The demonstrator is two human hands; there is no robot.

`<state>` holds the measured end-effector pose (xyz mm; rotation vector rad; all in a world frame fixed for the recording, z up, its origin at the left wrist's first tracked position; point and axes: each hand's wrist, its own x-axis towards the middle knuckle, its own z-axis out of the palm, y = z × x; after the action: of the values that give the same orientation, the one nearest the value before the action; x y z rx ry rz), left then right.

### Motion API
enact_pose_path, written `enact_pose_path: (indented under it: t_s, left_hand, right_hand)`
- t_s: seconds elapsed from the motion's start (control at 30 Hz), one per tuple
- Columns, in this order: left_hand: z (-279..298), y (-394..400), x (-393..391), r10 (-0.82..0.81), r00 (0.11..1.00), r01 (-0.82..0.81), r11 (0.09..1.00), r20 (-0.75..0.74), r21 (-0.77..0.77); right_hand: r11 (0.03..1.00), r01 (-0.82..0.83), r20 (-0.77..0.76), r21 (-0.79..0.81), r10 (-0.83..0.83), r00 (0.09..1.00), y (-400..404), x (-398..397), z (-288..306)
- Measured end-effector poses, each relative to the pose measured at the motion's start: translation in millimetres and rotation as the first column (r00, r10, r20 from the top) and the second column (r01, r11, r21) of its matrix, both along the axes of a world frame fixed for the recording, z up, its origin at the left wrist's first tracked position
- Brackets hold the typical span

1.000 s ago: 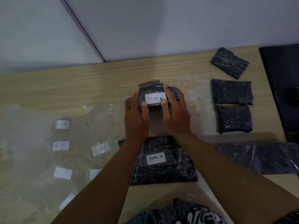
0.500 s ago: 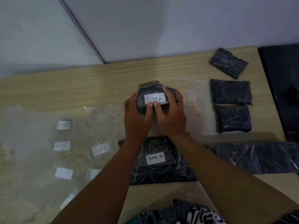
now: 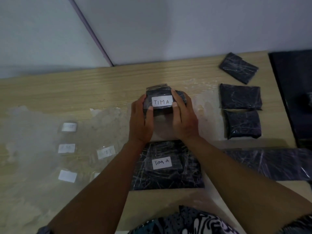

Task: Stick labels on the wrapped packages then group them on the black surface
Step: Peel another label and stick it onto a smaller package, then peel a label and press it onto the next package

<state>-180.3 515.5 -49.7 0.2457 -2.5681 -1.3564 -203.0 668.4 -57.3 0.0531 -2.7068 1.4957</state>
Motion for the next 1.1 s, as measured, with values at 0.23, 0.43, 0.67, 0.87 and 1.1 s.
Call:
enact_pose_path:
  t_s: [0.23, 0.43, 0.67, 0.87, 1.1]
  left_hand:
    - [17.4, -2.1, 4.3, 0.042, 0.99, -0.052, 0.996, 0.131, 0.078]
    - [40.5, -7.9, 26.3, 0.069, 0.986, -0.063, 0.997, 0.154, -0.042]
    - [67.7, -49.3, 71.3, 0.051, 0.998, -0.055, 0.956, -0.021, -0.289]
    - [91.5, -102.9, 111.8, 0.116, 0.992, -0.128, 0.914, -0.053, -0.384]
    - [98.7, -177.8, 145.6, 0.174, 0.984, -0.167, 0.879, -0.027, -0.446]
  right_hand:
    - [0.999, -0.033, 0.096, 0.016, 0.032, 0.995, 8.5, 2.6, 18.1]
    - [0.973, -0.061, -0.089, 0.224, 0.083, 0.993, 3.3, 22.3, 39.3]
    - [0.936, -0.187, -0.184, 0.297, 0.248, 0.951, -30.5, 48.7, 64.8]
    - [0.904, -0.312, -0.222, 0.291, 0.381, 0.897, -79.0, 71.9, 79.8]
    - [0.874, -0.401, -0.196, 0.274, 0.459, 0.866, -150.0, 90.0, 80.4]
